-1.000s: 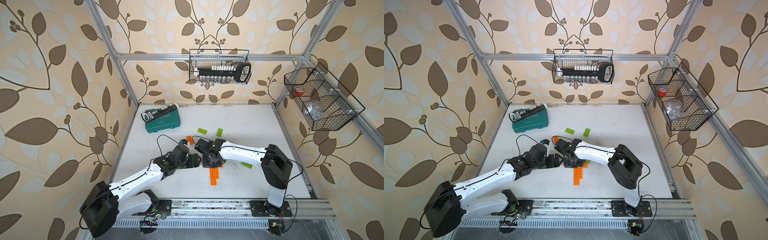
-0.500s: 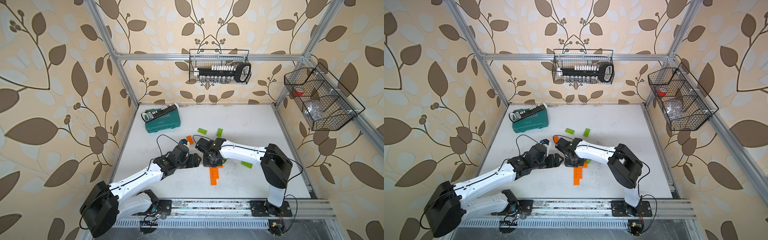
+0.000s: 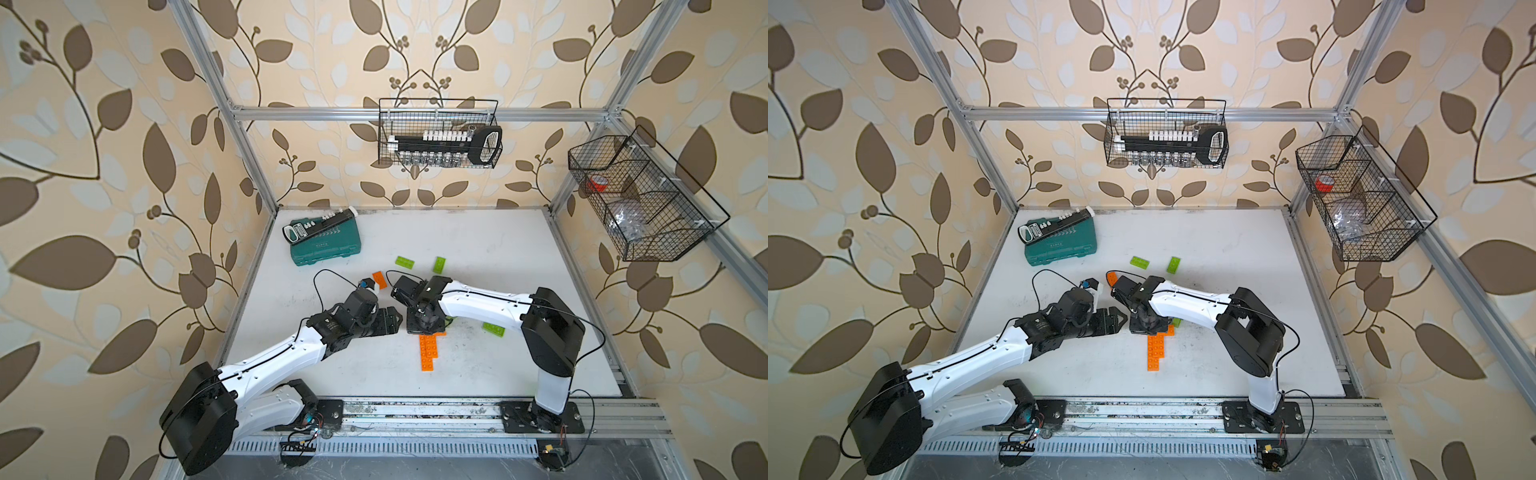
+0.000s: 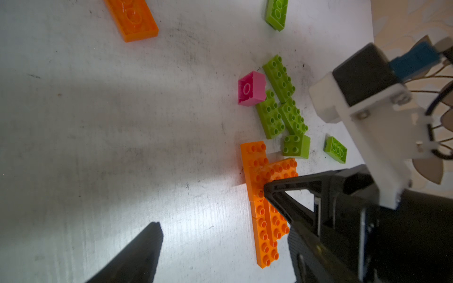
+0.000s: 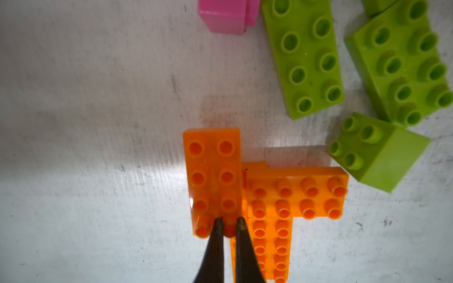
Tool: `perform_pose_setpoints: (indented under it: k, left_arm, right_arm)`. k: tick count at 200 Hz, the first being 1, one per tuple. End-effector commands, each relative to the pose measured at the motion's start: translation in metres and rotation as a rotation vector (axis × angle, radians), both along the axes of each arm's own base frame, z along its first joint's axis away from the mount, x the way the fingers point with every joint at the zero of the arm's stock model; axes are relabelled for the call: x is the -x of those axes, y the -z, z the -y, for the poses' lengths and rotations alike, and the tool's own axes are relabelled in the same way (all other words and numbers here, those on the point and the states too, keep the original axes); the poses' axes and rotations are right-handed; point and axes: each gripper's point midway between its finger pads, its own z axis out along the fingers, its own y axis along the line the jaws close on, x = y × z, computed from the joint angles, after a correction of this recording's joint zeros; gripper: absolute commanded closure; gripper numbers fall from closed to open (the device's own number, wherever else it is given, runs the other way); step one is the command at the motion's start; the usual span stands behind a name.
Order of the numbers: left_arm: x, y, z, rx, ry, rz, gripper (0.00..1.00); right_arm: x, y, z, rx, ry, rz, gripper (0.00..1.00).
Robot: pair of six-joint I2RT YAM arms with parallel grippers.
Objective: Assemble a small pinwheel with lego
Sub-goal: Assemble the lego brick with the lego brick.
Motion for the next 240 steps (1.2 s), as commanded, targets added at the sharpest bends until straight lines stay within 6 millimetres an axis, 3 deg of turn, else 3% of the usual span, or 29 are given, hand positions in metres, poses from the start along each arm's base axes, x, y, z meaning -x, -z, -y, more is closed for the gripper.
perform_pose_setpoints:
  k: [1,240]
  left_arm:
    - [-0.005,-0.013,0.002,0.034,-0.004,0.025,0.17]
    - [-0.009,-0.014,0.006,0.028,0.007,0.023,0.17]
  right_arm:
    - [0.004,0.009,0.011,0.056,0.015,-0.025,0.97]
    - [0.004,0.041,0.023,0.121,0.006,-0.089,0.97]
